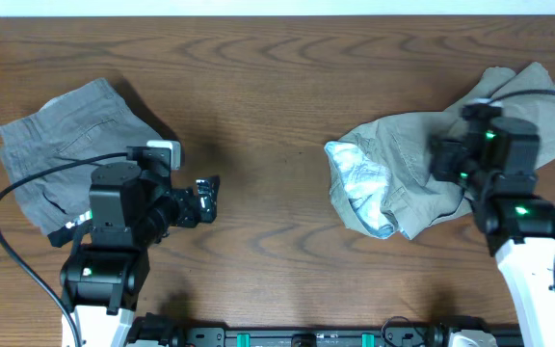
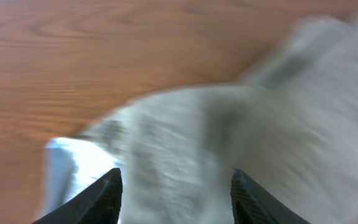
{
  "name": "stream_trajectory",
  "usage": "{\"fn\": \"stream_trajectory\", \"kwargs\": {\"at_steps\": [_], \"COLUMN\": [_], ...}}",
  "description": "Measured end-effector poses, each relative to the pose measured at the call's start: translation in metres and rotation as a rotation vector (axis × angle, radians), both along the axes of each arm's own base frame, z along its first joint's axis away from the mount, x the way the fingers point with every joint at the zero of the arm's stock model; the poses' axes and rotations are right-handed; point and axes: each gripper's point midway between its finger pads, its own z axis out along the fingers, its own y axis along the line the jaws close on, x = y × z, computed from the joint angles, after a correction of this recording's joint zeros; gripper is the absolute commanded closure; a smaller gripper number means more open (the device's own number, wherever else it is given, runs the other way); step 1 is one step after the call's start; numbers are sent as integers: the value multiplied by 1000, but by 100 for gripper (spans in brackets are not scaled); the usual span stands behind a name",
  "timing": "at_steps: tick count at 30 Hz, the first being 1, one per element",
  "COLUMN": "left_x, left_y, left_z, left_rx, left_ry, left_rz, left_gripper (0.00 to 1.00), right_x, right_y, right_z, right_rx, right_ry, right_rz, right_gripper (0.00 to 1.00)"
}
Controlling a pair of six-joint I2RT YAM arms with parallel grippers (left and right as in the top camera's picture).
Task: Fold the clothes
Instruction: 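Drag the khaki trousers toward the table center with the right gripper, then grasp the trousers' waistband with the left gripper near center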
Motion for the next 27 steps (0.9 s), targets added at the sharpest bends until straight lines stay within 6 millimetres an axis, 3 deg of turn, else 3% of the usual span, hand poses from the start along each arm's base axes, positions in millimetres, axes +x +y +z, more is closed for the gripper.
{"fn": "stream_trajectory", "kwargs": {"at_steps": [3, 7, 11, 15, 21, 27], "left_x": [2, 7, 7, 9, 6, 3], "left_y": [-16, -55, -101, -155, -220, -234], "left_z": [0, -5, -16, -29, -54, -100], "left_rx": [-7, -10, -18, -53, -122, -136], "left_ry": [-7, -13, -5, -1, 24, 169], "left_rz": [-56, -188, -324, -435, -526, -487], "left_gripper": [2, 2, 2, 2, 2, 2], "right_x": [-17, -32, -52, -74, -83, -82], "right_y": [-25, -52, -82, -112, -124, -121], "right_z": [-13, -23, -30, -27, -24, -24], "right_rx": [-8, -10, -16, -19, -7, 7], "right_ry": [83, 144, 199, 215, 211, 211], "right_rz": [-87, -183, -327, -477, -537, -524], "right_gripper": [34, 17, 8, 8, 10, 9]}}
